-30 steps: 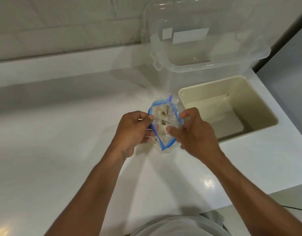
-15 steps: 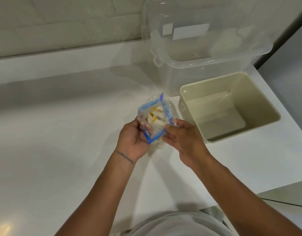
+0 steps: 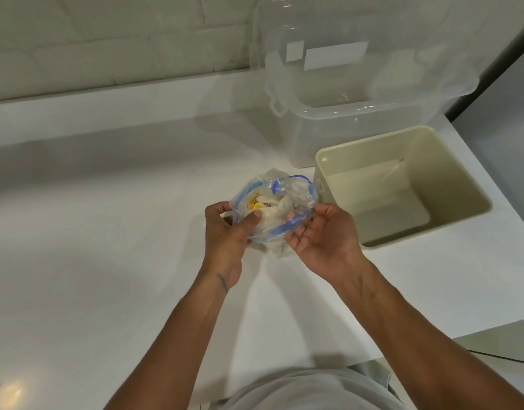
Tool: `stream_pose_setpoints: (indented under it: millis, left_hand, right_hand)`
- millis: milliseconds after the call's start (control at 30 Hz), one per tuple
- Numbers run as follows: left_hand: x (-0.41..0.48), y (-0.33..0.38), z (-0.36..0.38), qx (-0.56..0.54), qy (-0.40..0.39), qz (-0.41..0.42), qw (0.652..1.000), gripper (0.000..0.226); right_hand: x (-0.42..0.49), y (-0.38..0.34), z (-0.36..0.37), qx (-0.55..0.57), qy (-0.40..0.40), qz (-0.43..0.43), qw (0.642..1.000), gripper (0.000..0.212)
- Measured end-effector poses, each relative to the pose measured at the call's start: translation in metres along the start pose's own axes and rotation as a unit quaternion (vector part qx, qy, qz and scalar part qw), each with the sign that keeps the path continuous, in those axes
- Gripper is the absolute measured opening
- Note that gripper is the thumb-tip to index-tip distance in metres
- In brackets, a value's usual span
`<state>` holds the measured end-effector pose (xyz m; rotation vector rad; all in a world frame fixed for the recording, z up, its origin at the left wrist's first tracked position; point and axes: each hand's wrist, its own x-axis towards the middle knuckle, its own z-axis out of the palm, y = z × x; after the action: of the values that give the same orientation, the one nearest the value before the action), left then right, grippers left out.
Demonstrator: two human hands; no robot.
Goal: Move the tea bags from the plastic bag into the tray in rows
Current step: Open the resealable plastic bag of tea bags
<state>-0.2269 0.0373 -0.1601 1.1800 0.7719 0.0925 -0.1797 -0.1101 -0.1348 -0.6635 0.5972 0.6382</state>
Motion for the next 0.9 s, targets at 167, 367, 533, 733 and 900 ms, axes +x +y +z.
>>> stream_pose_setpoints:
  millis: [167,367,533,733,900]
  left_hand:
    - [-0.008,0.013,-0.006,0.049,-0.001,-0.003,0.999,0.018]
    - [-0.008,0.019,-0.001,-0.245,-0.053,-0.224,0.942,0.018]
    - [-0.007,0.013,0.0,-0.07,-0.04,-0.184,0.98,0.019]
    - [-0.003,0.022,-0.018,0.419,-0.007,0.259,0.87,0.073]
    - [0.006,0.029,-0.006,0.576,0.024,0.457,0.677,0.039]
  right_hand:
    - [0.01,0.002,-0.007,0.027,0.0,0.006,1.0,0.021]
    - [0.016,0.009,-0.015,0.015,0.01,0.039,0.999,0.037]
    - [0.016,0.016,-0.014,0.013,0.018,0.047,0.999,0.031]
    - [0.019,0.014,-0.018,-0.036,0.0,0.052,0.998,0.034]
    - [0.013,0.015,-0.008,-0.074,-0.021,0.031,0.997,0.019]
